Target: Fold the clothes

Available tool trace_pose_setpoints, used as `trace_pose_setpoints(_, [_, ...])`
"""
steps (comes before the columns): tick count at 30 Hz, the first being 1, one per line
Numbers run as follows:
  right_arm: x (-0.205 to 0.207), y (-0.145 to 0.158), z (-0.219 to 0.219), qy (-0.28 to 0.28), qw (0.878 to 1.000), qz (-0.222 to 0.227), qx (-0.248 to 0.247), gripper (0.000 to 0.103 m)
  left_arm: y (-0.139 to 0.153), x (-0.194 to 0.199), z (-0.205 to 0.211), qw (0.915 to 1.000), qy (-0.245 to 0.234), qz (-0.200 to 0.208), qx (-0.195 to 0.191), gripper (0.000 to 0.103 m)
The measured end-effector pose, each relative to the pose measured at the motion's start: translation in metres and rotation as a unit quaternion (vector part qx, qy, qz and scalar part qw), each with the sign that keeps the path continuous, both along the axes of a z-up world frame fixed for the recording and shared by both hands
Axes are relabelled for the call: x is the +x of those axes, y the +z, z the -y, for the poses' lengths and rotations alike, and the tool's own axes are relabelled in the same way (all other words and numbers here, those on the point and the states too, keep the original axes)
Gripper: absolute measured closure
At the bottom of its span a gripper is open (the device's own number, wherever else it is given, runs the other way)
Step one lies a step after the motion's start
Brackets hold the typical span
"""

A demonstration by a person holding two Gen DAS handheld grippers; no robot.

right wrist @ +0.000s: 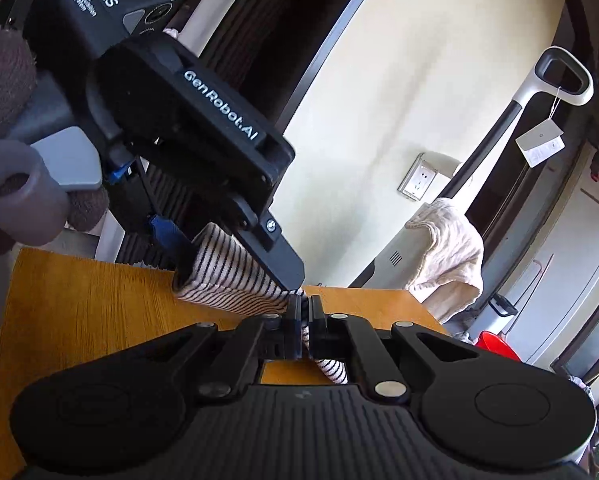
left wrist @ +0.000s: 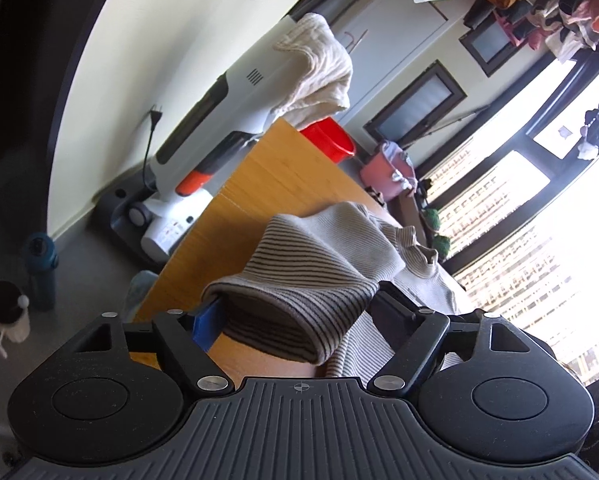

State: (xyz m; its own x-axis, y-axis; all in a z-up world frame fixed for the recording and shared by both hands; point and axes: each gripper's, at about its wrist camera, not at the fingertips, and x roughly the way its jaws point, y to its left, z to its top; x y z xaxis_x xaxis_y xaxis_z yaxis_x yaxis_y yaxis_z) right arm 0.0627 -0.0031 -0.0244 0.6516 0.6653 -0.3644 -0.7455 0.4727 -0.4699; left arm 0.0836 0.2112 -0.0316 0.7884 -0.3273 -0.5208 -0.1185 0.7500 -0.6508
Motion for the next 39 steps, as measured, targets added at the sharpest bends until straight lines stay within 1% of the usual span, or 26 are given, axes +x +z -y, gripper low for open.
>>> trace_pose_setpoints(2, [-0.001,-0.001,0.002,0.001,1.000,-0.005,-0.001,0.100,0.002,0.000,0.002,0.9999,-0.004,0.007,-0.009,0.021])
trace_pose_setpoints(5, [-0.005,-0.003,0.007,0.006,1.000,-0.010,-0.006,0.100,0.005,0.000,0.006,0.9998,-0.001,0.018,-0.012,0.020])
trace_pose_setpoints(7, [-0.009,-0.003,0.012,0.006,1.000,-0.014,-0.012,0.100,0.003,0.002,0.005,0.9998,0.008,0.015,-0.014,0.025])
trace_pose_setpoints(8, [-0.010,-0.003,0.015,0.006,1.000,-0.017,-0.013,0.100,0.001,0.003,0.004,0.9997,0.013,0.012,-0.015,0.033])
trace_pose_setpoints(9, [-0.009,-0.002,0.019,0.005,1.000,-0.021,-0.013,0.100,-0.001,0.004,0.003,0.9997,0.016,0.008,-0.016,0.044])
trace_pose_setpoints(12, [-0.011,0.001,0.026,0.012,0.999,-0.028,-0.020,0.099,-0.010,0.006,0.000,0.9997,0.021,-0.011,-0.008,0.057])
trace_pose_setpoints(13, [-0.013,0.000,0.025,0.020,0.999,-0.025,-0.030,0.098,-0.013,0.006,-0.001,0.9996,0.021,-0.017,-0.005,0.059])
trace_pose_setpoints(14, [-0.015,0.000,0.024,0.028,0.999,-0.022,-0.039,0.094,-0.016,0.006,-0.002,0.9995,0.021,-0.022,-0.002,0.063])
trace_pose_setpoints(15, [-0.016,-0.001,0.021,0.038,0.998,-0.019,-0.049,0.088,-0.017,0.006,-0.004,0.9994,0.022,-0.025,-0.001,0.063])
trace_pose_setpoints(16, [-0.017,-0.001,0.016,0.049,0.997,-0.014,-0.059,0.085,-0.017,0.005,-0.006,0.9994,0.024,-0.026,-0.002,0.063])
trace_pose_setpoints(18, [-0.020,-0.005,0.002,0.073,0.994,-0.011,-0.076,0.073,-0.014,0.002,-0.011,0.9992,0.032,-0.022,-0.002,0.063])
trace_pose_setpoints(20, [-0.019,-0.011,-0.013,0.088,0.992,-0.011,-0.090,0.067,-0.009,0.000,-0.015,0.9992,0.038,-0.016,0.001,0.063])
trace_pose_setpoints(22, [-0.018,-0.017,-0.029,0.098,0.990,-0.012,-0.102,0.067,-0.002,-0.002,-0.018,0.9991,0.042,-0.010,0.006,0.062])
trace_pose_setpoints(25, [-0.013,-0.025,-0.048,0.098,0.989,-0.022,-0.107,0.067,0.007,-0.006,-0.021,0.9990,0.043,-0.002,0.013,0.061])
trace_pose_setpoints(27, [-0.008,-0.028,-0.056,0.092,0.990,-0.032,-0.100,0.071,0.010,-0.010,-0.023,0.9990,0.043,0.003,0.014,0.060])
trace_pose_setpoints(28, [-0.005,-0.028,-0.059,0.090,0.990,-0.039,-0.097,0.076,0.011,-0.013,-0.025,0.9989,0.044,0.004,0.013,0.059])
trace_pose_setpoints(29, [-0.002,-0.027,-0.061,0.088,0.991,-0.047,-0.093,0.096,0.012,-0.015,-0.026,0.9989,0.046,0.004,0.012,0.058])
trace_pose_setpoints(30, [-0.001,-0.026,-0.061,0.085,0.991,-0.048,-0.087,0.098,0.012,-0.016,-0.028,0.9988,0.048,0.004,0.011,0.053])
trace_pose_setpoints(34, [-0.003,-0.017,-0.051,0.063,0.995,-0.048,-0.057,0.098,0.009,-0.025,-0.034,0.9982,0.060,-0.002,-0.001,0.043])
trace_pose_setpoints(36, [-0.003,-0.012,-0.048,0.049,0.997,-0.048,-0.044,0.098,0.007,-0.030,-0.036,0.9979,0.064,-0.005,-0.011,0.034])
trace_pose_setpoints(37, [-0.004,-0.010,-0.047,0.043,0.997,-0.051,-0.038,0.098,0.007,-0.033,-0.036,0.9977,0.065,-0.004,-0.020,0.032])
trace_pose_setpoints(39, [-0.002,-0.006,-0.048,0.031,0.997,-0.058,-0.026,0.098,0.006,-0.039,-0.034,0.9976,0.060,0.003,-0.036,0.022])
